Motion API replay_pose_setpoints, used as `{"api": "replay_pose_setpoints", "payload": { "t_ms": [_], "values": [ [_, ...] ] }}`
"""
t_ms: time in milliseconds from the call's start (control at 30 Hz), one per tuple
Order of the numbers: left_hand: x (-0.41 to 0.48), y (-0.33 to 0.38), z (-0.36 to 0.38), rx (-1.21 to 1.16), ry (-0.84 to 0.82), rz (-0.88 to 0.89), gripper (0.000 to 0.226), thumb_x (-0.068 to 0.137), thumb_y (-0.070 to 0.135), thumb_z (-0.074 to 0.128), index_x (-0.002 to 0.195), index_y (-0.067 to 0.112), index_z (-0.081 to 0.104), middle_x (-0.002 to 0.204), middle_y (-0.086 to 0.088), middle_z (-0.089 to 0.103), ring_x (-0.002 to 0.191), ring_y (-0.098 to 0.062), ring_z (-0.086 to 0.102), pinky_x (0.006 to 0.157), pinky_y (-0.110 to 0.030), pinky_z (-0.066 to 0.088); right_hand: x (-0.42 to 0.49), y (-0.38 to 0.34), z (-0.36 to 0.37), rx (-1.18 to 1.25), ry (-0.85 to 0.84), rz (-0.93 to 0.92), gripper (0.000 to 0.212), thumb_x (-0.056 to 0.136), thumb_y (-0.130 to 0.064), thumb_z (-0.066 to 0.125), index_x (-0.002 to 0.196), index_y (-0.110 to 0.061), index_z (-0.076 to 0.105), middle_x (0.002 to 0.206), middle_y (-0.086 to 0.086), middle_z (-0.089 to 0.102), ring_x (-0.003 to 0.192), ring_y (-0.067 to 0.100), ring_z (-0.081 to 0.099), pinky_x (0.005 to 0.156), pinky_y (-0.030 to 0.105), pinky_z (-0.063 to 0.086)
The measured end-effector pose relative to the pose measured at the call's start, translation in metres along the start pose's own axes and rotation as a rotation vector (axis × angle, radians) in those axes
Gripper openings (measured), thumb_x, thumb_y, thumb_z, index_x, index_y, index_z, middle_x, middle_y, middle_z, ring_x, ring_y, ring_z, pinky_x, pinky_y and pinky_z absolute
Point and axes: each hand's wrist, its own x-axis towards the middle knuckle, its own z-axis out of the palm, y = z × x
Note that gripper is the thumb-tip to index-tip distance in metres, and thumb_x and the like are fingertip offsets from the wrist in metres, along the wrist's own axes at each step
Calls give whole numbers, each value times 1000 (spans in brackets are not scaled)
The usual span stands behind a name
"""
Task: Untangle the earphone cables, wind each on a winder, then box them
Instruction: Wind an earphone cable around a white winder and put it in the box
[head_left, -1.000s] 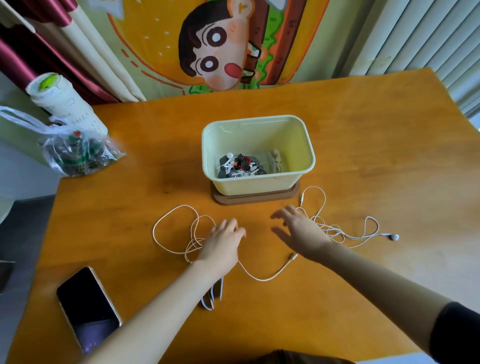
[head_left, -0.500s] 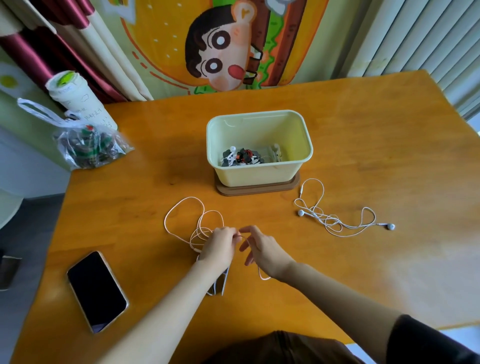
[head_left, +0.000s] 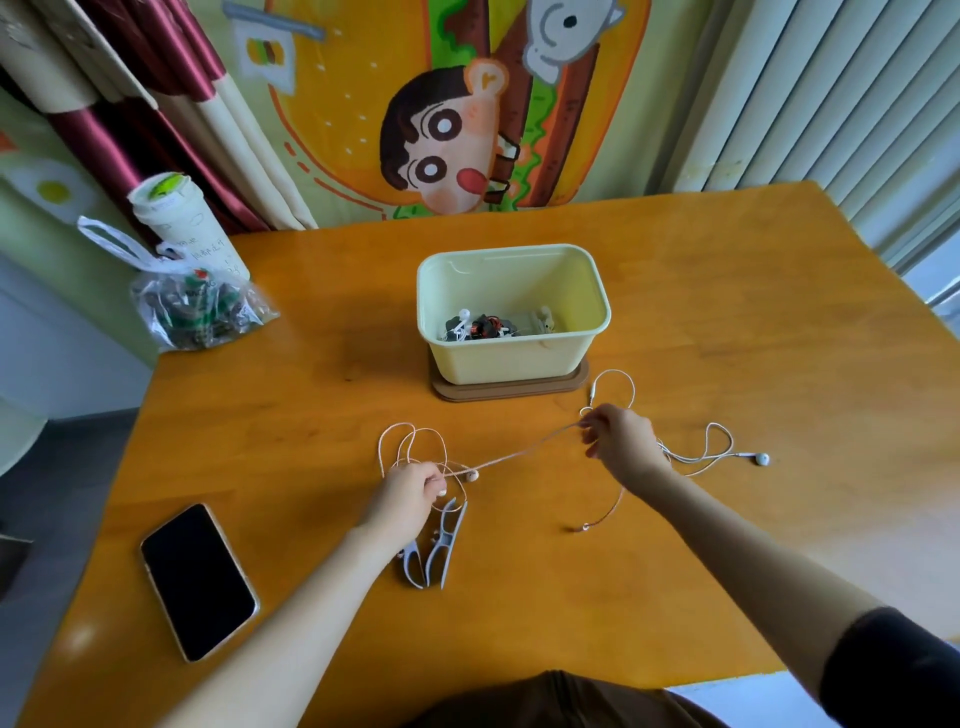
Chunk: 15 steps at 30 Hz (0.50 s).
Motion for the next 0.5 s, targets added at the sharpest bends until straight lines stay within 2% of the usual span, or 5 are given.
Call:
{"api": "replay_pose_setpoints", "payload": {
  "t_ms": [100,167,300,400,500],
  "values": [
    [-4,-3,-5,20,-2,-48,23,100,22,45,91,17,66,83,5,61,73,-11,56,61,-22,43,1,27,-15,-73,34,97,24,90,3,45,100,-1,66,80,8,65,79,26,61,68,27,43],
    [-6,5,-7,65,32,-17,25,101,24,43,94,21,67,80,7,60,79,-15,59,72,-26,41,-8,29,-14,-189,5,105,27,92,0,45,108,-4,65,101,15,66,98,33,59,75,30,42],
    [-8,43,-13,157,119,116,28,102,28,40,104,27,68,94,9,67,93,-15,60,84,-32,30,-34,-6,-2,-223,-50,-172,41,92,-1,51,132,-11,50,132,11,50,122,28,46,100,33,38],
    [-13,72,-18,139,136,219,27,101,25,42,110,23,67,102,2,69,99,-21,61,84,-33,36,-58,-45,7,-134,-216,-397,53,89,-11,61,138,-13,41,136,5,47,124,22,46,103,29,38],
    [-19,89,-25,19,127,281,25,101,21,44,106,14,67,93,-6,67,85,-25,63,70,-33,48,-69,-64,5,-75,-281,-403,40,90,-10,60,129,-9,50,110,6,59,96,17,59,84,21,47]
  ]
}}
